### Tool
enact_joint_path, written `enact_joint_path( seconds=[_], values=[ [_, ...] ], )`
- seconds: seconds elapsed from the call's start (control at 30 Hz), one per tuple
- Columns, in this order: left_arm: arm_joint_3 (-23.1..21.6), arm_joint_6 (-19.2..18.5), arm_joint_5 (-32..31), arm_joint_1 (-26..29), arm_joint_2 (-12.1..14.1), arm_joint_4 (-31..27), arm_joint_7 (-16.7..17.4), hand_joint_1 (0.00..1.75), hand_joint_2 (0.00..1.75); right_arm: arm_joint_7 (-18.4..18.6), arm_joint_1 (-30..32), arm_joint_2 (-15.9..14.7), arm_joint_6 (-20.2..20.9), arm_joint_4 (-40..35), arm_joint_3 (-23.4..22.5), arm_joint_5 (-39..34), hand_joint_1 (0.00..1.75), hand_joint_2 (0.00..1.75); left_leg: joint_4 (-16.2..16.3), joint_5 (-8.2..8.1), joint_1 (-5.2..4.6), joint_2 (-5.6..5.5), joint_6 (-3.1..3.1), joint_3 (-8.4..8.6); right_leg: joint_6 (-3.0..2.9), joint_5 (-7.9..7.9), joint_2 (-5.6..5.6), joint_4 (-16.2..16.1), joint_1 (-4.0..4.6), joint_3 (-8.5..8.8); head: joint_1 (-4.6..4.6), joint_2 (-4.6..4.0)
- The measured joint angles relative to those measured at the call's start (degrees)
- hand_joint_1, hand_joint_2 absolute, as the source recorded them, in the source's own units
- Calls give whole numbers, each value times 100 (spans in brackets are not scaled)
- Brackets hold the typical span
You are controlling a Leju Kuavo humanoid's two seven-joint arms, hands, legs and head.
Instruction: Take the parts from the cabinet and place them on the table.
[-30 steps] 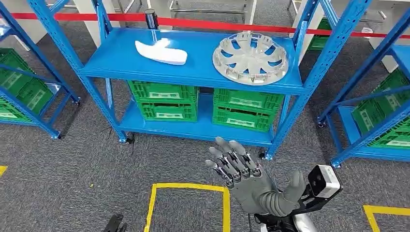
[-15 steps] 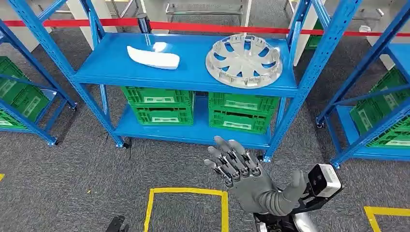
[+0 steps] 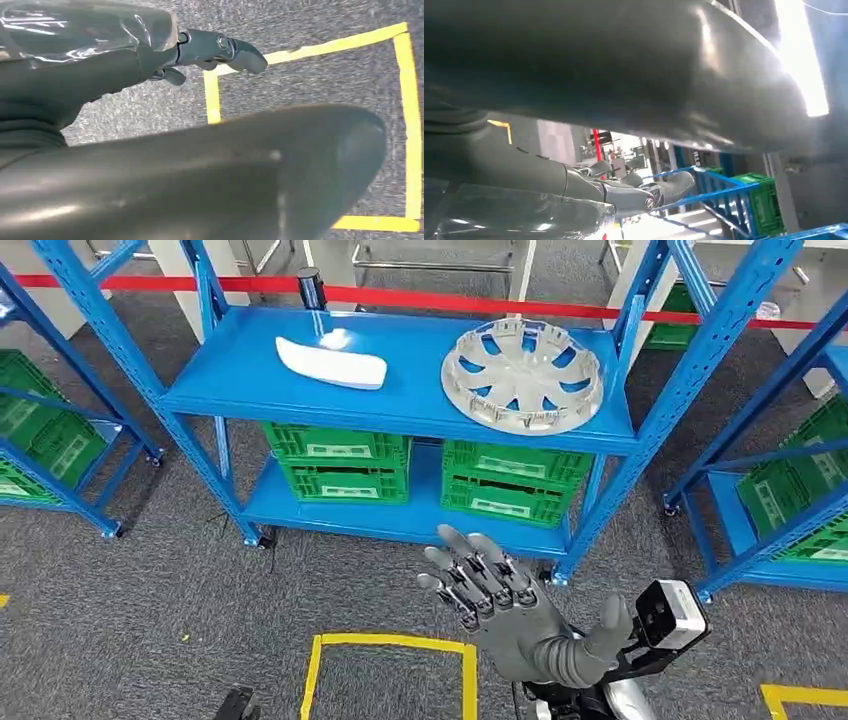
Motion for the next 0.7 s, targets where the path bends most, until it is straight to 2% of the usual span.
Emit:
enact_joint_path(
  seconds=[0.07, 0.1, 0.13, 0.17, 0.2, 0.27, 0.3, 0.33, 0.37, 0.4, 0.47, 0.5, 0.6, 0.63, 0.67, 0.7],
  values=[
    [0, 0, 0, 7, 9, 2, -2, 0, 0, -2, 0, -7, 0, 0, 2, 0, 0, 0, -8, -18, 19, 3, -32, 9, -99, -18, 4, 8, 23, -6, -4, 0],
    [0, 0, 0, 7, 4, 2, -2, 0, 0, 0, -1, -7, 2, 0, 2, 0, 0, 0, -13, -28, 37, 5, -54, 20, -126, -31, 7, 9, 39, -6, -4, 0],
    [0, -2, 0, 5, 7, 2, -4, 0, 0, -2, -7, -4, 2, 0, 4, 0, 0, 0, 8, -64, 53, 6, -88, 23, -167, -31, 12, -11, -13, 19, 2, 0],
    [-2, -2, 0, 10, 0, 2, -7, 0, 0, -2, -8, 0, 7, 0, 11, 0, 0, 0, 125, -118, 69, 22, -131, -39, -193, -49, 17, -14, -20, 62, -2, 0],
    [-2, -2, 9, 10, 0, 2, -13, 0, 0, -4, -16, 2, 9, 0, 13, -11, 0, 0, 438, -272, 76, 32, -166, -174, -235, -77, 13, -14, -19, 97, -22, 0],
    [-2, 0, 37, 19, 13, 4, -26, 0, 0, -4, -32, 2, 9, 0, 33, -15, 0, 0, 1417, -662, 99, 50, -215, -705, -278, -114, 13, -13, -7, 137, -18, 0],
    [-2, 0, 44, 29, 13, 4, -26, 0, 0, -4, -31, 2, 9, 0, 35, -17, 0, 0, 1803, -753, 104, 54, -225, -955, -287, -136, 14, -13, -2, 155, -18, 0],
    [-2, 0, 44, 37, 11, 7, -26, 0, 0, -4, -31, 2, 9, 0, 37, -17, 0, 0, 1943, -698, 105, 54, -225, -1097, -287, -156, 19, -12, 1, 181, -18, 0],
    [-2, 0, 44, 41, 11, 7, -28, 0, 0, -4, -31, 2, 9, 0, 39, -17, 0, 0, 1764, -486, 104, 55, -210, -1075, -281, -183, 29, -12, 3, 220, -18, 0],
    [-2, 0, 44, 40, 11, 9, -28, 0, 0, -4, -33, 2, 9, 0, 39, -17, 0, 0, 1331, -177, 104, 54, -188, -918, -270, -216, 38, -12, 8, 273, -20, 0],
    [-2, 0, 44, 40, 18, 9, -33, 0, 0, -4, -41, 2, 9, 0, 42, -17, 0, 0, 230, 403, 82, 54, -84, -445, -250, -284, 47, -26, 18, 374, -15, 0],
    [-2, 0, 44, 35, 42, 13, -35, 0, 0, -4, -44, 4, 9, 0, 42, -17, 0, 0, 136, 289, 42, 64, -41, -371, -220, -302, 46, -28, 41, 386, 0, 0],
    [-2, 0, 50, 42, 50, 13, -44, 0, 0, -4, -59, 2, 11, 0, 44, -20, 0, 0, 80, 240, -9, 74, 29, -373, -140, -331, 52, -67, 23, 369, -11, 0],
    [-2, -2, 50, 41, 52, 13, -48, 0, 0, -4, -70, 4, 13, -2, 50, -20, 0, 0, 8, 253, -6, 72, 53, -273, -100, -340, 50, -111, 42, 412, -20, 0],
    [-2, -2, 50, 49, 50, 13, -57, 0, 0, -4, -70, 0, 13, -7, 52, -20, 0, 0, -111, 295, 55, 75, 80, -185, -96, -366, 31, -14, 29, 378, 0, 0],
    [-2, -2, 50, 44, 46, 13, -61, 0, 0, -7, -83, -4, 17, -9, 59, -24, 0, 0, -149, 289, 51, 73, 107, -133, -103, -445, 29, 197, 38, 274, 11, 0]
  ],
)
